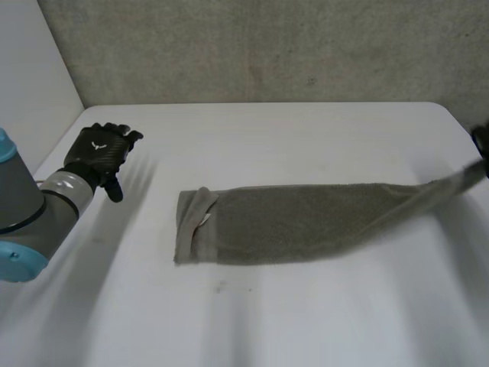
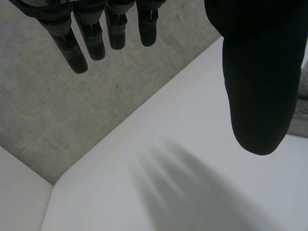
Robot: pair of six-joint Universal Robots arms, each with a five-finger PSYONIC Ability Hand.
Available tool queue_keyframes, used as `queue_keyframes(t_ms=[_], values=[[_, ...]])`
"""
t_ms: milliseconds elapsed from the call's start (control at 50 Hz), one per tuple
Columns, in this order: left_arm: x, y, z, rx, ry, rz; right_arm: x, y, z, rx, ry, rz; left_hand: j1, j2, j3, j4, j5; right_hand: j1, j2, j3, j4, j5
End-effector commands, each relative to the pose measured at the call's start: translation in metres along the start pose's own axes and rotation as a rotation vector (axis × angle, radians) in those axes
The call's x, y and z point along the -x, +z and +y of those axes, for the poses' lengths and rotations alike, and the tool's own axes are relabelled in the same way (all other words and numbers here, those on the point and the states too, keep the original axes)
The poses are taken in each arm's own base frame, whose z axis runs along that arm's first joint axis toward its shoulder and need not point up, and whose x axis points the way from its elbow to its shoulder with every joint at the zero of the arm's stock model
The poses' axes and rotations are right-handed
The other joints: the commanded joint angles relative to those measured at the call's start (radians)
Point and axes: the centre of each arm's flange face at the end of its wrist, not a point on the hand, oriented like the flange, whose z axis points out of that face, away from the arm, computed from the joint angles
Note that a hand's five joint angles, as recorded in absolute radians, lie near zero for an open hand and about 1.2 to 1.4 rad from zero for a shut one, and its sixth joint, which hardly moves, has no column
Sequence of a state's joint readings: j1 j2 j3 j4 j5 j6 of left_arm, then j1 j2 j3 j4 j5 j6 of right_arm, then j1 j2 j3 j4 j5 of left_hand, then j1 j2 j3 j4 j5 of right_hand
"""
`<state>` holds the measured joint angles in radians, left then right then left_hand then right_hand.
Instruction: Fold the towel.
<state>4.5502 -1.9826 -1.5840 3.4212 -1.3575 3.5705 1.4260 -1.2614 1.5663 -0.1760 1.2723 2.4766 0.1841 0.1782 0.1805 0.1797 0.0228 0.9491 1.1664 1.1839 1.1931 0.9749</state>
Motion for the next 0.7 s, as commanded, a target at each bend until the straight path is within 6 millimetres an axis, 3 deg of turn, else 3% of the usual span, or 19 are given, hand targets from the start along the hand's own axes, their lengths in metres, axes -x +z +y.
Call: queue_keyframes(t_ms=[20,40,80,100,140,160,180,200,240,260,360,480,500,520,540,560,640,680,700], values=[[0.004,-0.018,-0.015,-0.031,-0.052,-0.011,0.080,-0.016,-0.110,-0.308,0.026,-0.204,0.009,0.015,0.012,0.013,-0.004,0.447,0.230,0.212,0.203,0.247],[0.004,-0.018,-0.015,-0.031,-0.053,-0.011,0.080,-0.016,-0.110,-0.309,0.026,-0.205,0.009,0.015,0.012,0.013,-0.004,0.447,0.230,0.212,0.203,0.247],[0.006,-0.024,-0.021,-0.044,-0.075,-0.018,0.136,-0.032,-0.137,-0.397,0.019,-0.346,0.009,0.015,0.012,0.013,-0.004,0.447,0.230,0.212,0.203,0.247],[0.006,-0.025,-0.022,-0.044,-0.075,-0.018,0.137,-0.032,-0.137,-0.397,0.018,-0.347,0.009,0.015,0.012,0.013,-0.004,0.447,0.230,0.212,0.203,0.247],[0.006,-0.031,-0.025,-0.053,-0.089,-0.019,0.198,-0.060,-0.157,-0.474,0.002,-0.497,0.009,0.015,0.012,0.013,-0.004,0.447,0.230,0.212,0.203,0.247],[0.006,-0.031,-0.025,-0.053,-0.089,-0.019,0.198,-0.060,-0.157,-0.474,0.002,-0.498,0.009,0.015,0.012,0.013,-0.004,0.447,0.230,0.212,0.203,0.247],[0.005,-0.033,-0.026,-0.055,-0.093,-0.020,0.224,-0.073,-0.160,-0.496,-0.004,-0.561,0.009,0.015,0.012,0.013,-0.004,0.447,0.230,0.212,0.203,0.247],[0.005,-0.033,-0.026,-0.055,-0.093,-0.020,0.224,-0.073,-0.160,-0.496,-0.004,-0.562,0.009,0.015,0.012,0.013,-0.004,0.447,0.230,0.212,0.203,0.247],[0.004,-0.036,-0.024,-0.047,-0.095,-0.016,0.269,-0.093,-0.156,-0.527,-0.017,-0.679,0.009,0.015,0.012,0.013,-0.004,0.447,0.230,0.212,0.203,0.247],[0.004,-0.036,-0.024,-0.047,-0.095,-0.016,0.269,-0.093,-0.156,-0.527,-0.017,-0.679,0.009,0.015,0.012,0.013,-0.004,0.447,0.230,0.212,0.203,0.247],[-0.002,-0.038,-0.018,-0.026,-0.101,0.000,0.334,-0.129,-0.130,-0.541,-0.046,-0.887,0.012,0.018,0.015,0.016,-0.001,0.447,0.230,0.212,0.203,0.247],[-0.005,-0.037,-0.020,-0.033,-0.104,0.009,0.355,-0.143,-0.118,-0.537,-0.087,-0.945,0.012,0.018,0.015,0.016,-0.001,0.447,0.230,0.212,0.203,0.247],[-0.008,-0.036,-0.021,-0.040,-0.104,0.016,0.354,-0.142,-0.119,-0.541,-0.096,-0.934,0.012,0.018,0.015,0.016,-0.001,0.184,-0.034,-0.051,-0.060,-0.017],[-0.012,-0.035,-0.024,-0.053,-0.110,0.029,0.350,-0.141,-0.122,-0.544,-0.096,-0.912,0.015,0.021,0.018,0.019,0.001,-0.421,-0.638,-0.655,-0.665,-0.621],[-0.013,-0.035,-0.024,-0.053,-0.110,0.029,0.350,-0.141,-0.122,-0.544,-0.096,-0.911,0.015,0.021,0.018,0.019,0.002,-0.427,-0.644,-0.661,-0.671,-0.627],[-0.019,-0.033,-0.029,-0.068,-0.121,0.050,0.342,-0.137,-0.129,-0.543,-0.087,-0.878,0.021,0.026,0.024,0.025,0.007,-0.775,-0.992,-1.009,-1.019,-0.975],[-0.034,-0.031,-0.040,-0.100,-0.161,0.090,0.316,-0.129,-0.145,-0.522,-0.058,-0.767,0.029,0.035,0.033,0.034,0.016,-0.775,-0.992,-1.009,-1.019,-0.975],[-0.050,-0.031,-0.048,-0.120,-0.214,0.137,0.271,-0.104,-0.148,-0.440,0.019,-0.611,0.035,0.041,0.039,0.040,0.022,-0.775,-0.992,-1.009,-1.019,-0.975],[-0.050,-0.031,-0.048,-0.121,-0.215,0.137,0.270,-0.104,-0.148,-0.440,0.020,-0.611,0.035,0.041,0.039,0.040,0.022,-0.775,-0.992,-1.009,-1.019,-0.975]])
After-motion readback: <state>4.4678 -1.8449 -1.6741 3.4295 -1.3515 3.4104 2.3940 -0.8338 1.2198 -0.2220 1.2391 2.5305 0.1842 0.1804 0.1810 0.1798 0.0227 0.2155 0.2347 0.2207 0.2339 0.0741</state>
